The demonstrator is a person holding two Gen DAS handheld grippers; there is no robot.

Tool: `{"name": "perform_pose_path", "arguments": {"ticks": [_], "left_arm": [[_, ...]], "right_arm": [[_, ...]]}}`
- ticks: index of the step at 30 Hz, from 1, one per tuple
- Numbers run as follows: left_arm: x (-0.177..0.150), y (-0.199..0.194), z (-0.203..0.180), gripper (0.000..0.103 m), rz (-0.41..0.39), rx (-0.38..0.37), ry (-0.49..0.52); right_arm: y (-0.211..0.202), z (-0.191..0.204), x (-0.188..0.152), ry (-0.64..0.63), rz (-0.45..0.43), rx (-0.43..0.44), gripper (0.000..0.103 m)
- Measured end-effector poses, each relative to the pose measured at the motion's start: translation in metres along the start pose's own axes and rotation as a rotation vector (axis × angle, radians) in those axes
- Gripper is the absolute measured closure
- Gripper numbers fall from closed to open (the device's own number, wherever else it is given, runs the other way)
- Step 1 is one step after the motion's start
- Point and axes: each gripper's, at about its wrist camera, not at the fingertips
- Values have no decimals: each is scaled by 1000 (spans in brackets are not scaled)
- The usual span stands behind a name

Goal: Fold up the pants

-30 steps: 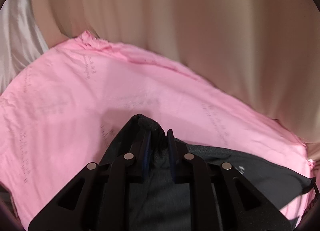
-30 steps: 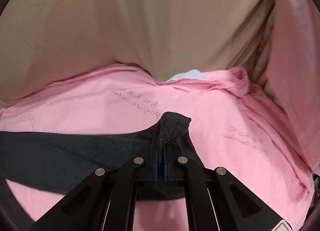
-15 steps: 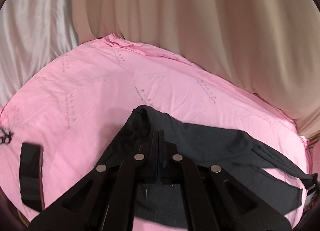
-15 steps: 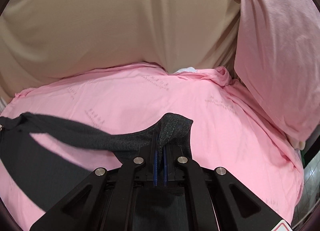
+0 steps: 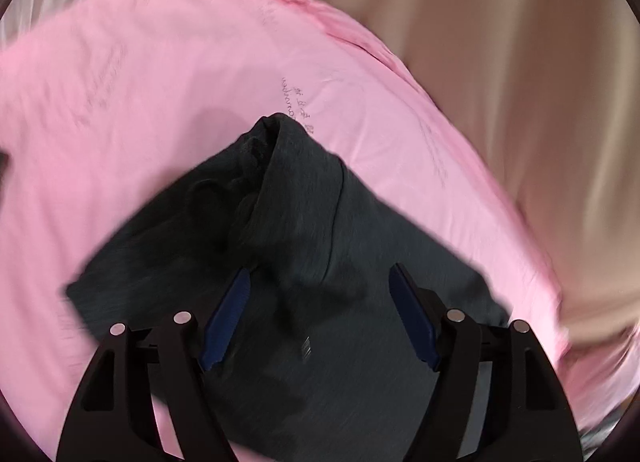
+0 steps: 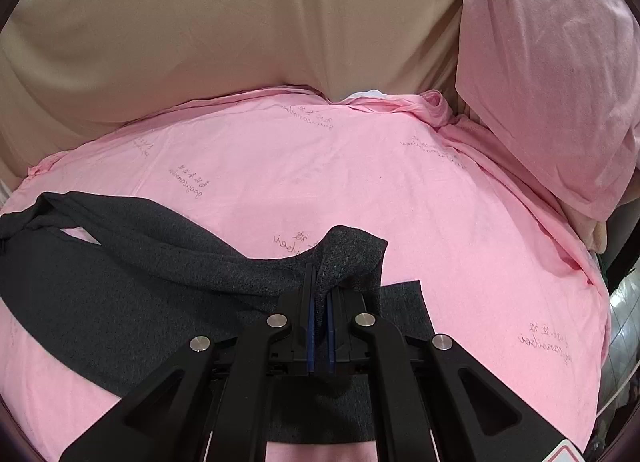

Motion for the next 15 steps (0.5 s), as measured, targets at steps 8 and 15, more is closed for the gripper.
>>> {"name": "perform_pose_path", "arguments": {"ticks": [8,15], "left_arm": [[12,-38,-2,96,-43,-121,50],[-18,-111,54,96,-67,-46,105]], "right_arm": [[-1,0,2,5,-13,-13,100],[7,-13,-1,24,-5,-40,100]]}}
Point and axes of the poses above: each gripper's, at about its wrist camera, not at the fingertips, and y roughly the way its jaws point, z to its left, x to its top, and after that the axes turned 1 degree about x, right-handed
